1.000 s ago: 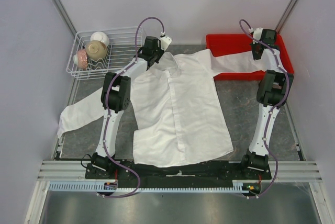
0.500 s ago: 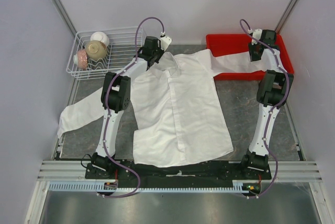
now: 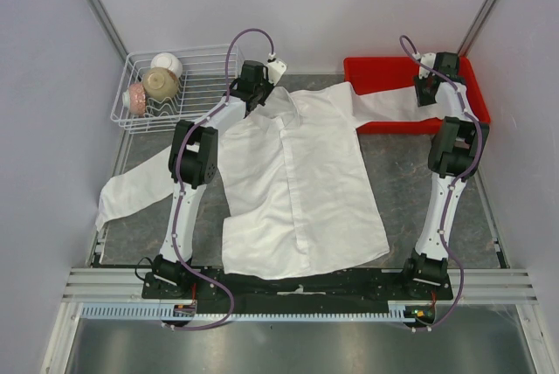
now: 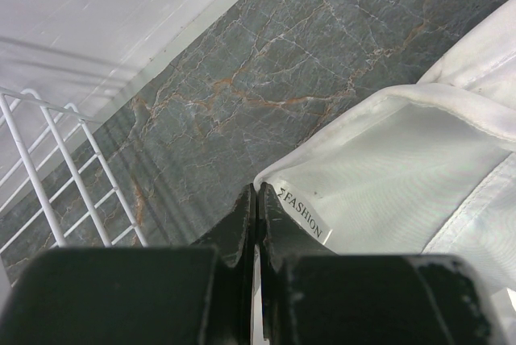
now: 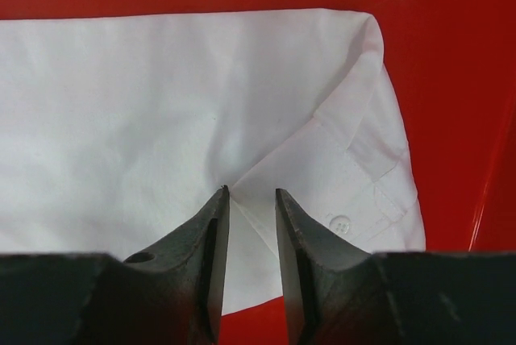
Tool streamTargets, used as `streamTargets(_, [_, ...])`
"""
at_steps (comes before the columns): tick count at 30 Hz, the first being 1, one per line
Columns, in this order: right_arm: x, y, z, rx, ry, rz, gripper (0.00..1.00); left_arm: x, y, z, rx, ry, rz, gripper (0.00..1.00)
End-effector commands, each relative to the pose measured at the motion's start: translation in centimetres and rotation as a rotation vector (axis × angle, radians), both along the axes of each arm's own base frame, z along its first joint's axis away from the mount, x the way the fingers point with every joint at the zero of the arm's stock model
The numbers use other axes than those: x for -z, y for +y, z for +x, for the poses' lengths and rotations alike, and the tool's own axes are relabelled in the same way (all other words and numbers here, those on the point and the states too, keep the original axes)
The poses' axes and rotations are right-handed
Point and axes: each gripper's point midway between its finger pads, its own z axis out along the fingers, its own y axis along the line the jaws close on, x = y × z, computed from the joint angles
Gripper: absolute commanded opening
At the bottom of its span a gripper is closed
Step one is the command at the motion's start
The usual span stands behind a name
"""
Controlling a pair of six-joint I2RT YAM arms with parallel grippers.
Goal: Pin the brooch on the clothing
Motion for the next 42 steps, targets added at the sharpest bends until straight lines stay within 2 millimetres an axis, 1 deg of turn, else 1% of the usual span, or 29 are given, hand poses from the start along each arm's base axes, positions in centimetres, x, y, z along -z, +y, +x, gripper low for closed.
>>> streamTargets(1, [-0.6, -1.2, 0.7, 0.026, -0.026, -0.007, 0.33, -1.8, -0.1, 1.1, -0.009, -0.058, -0.046, 0.02])
streamTargets(2, [-0.7, -1.3, 0.8, 0.027, -0.031, -0.008, 0.31, -1.8, -0.1, 1.1, -0.01, -0.056, -0.046, 0.02])
streamTargets(3, [-0.8, -1.5, 0.8, 0.031, -0.033, -0.01, 0.25, -1.8, -0.2, 1.1, -0.009, -0.058, -0.047, 0.02])
streamTargets(6, [-1.3, -2.0, 0.9, 0.041, -0.045, -0.014, 0.16, -1.5, -0.1, 1.0, -0.01, -0.052, -0.045, 0.02])
streamTargets(8, [-1.9, -2.1, 1.0, 0.042, -0.059, -0.021, 0.11, -1.7, -0.2, 1.0, -0.009, -0.055, -0.046, 0.02])
streamTargets(9, [-2.0, -2.2, 1.1, 0.04, -0.065, -0.021, 0.05, -1.6, -0.2, 1.0, -0.008, -0.054, -0.044, 0.02])
streamTargets(10, [-2.7, -2.3, 1.3, 0.04, -0.08, -0.027, 0.03, -1.6, -0.2, 1.0, -0.009, -0.055, -0.046, 0.02])
streamTargets(11, [-2.9, -2.4, 1.3, 0.041, -0.086, -0.029, 0.0, -1.6, -0.2, 1.0, -0.008, -0.055, -0.045, 0.02])
streamTargets(15, [-4.4, -2.8, 1.7, 0.041, -0.123, -0.039, 0.0, -1.6, -0.1, 1.0, -0.011, -0.054, -0.043, 0.02])
streamTargets(20, [-7.5, -4.1, 2.1, 0.045, -0.188, -0.097, 0.0, -1.5, -0.1, 1.0, -0.011, -0.054, -0.039, 0.02])
streamTargets(21, [-8.4, -4.7, 2.0, 0.055, -0.201, -0.119, 0.0, -1.6, 0.0, 1.0, -0.012, -0.055, -0.04, 0.02])
streamTargets(23, [-9.5, -5.4, 2.1, 0.049, -0.227, -0.151, 0.0, -1.7, 0.0, 1.1, -0.01, -0.057, -0.039, 0.02])
streamTargets(24, [-10.6, -6.5, 2.0, 0.075, -0.243, -0.185, 0.0, -1.7, 0.0, 1.1, -0.011, -0.059, -0.039, 0.02])
streamTargets(26, [-11.5, -7.4, 1.8, 0.085, -0.255, -0.222, 0.0, -1.5, 0.0, 1.1, -0.012, -0.056, -0.04, 0.02])
streamTargets(27, [-12.3, -8.2, 1.7, 0.086, -0.264, -0.253, 0.0, -1.6, -0.1, 1.1, -0.01, -0.057, -0.039, 0.02])
streamTargets(30, [-13.3, -9.8, 1.3, 0.093, -0.27, -0.317, 0.0, -1.6, -0.1, 1.2, -0.011, -0.058, -0.041, 0.02])
streamTargets(33, [-13.7, -11.3, 0.9, 0.096, -0.259, -0.395, 0.0, -1.8, -0.1, 1.3, -0.012, -0.064, -0.038, 0.02])
streamTargets(34, [-13.3, -11.6, 0.7, 0.096, -0.25, -0.408, 0.0, -1.6, -0.1, 1.3, -0.012, -0.061, -0.037, 0.02])
streamTargets(36, [-13.4, -12.5, 0.5, 0.11, -0.252, -0.437, 0.0, -1.7, -0.1, 1.3, -0.012, -0.063, -0.038, 0.02])
streamTargets(37, [-13.6, -12.5, 0.5, 0.108, -0.256, -0.431, 0.0, -1.6, -0.1, 1.2, -0.01, -0.06, -0.037, 0.02])
streamTargets(38, [-13.4, -11.5, 1.0, 0.056, -0.268, -0.38, 0.0, -1.6, 0.0, 1.3, -0.012, -0.06, -0.037, 0.02])
streamTargets(39, [-12.2, -10.6, 0.5, 0.019, -0.226, -0.327, 0.0, -1.5, 0.0, 1.3, -0.013, -0.058, -0.038, 0.02])
streamTargets(40, [-12.2, -9.9, 0.5, 0.008, -0.219, -0.296, 0.06, -1.5, -0.1, 1.3, -0.013, -0.058, -0.042, 0.02])
streamTargets(41, [-11.7, -8.1, 0.8, -0.053, -0.212, -0.243, 0.12, -1.5, -0.2, 1.2, -0.011, -0.057, -0.044, 0.02])
streamTargets(42, [-10.2, -7.0, 0.0, -0.074, -0.151, -0.196, 0.2, -1.3, -0.2, 1.2, -0.01, -0.052, -0.044, 0.02])
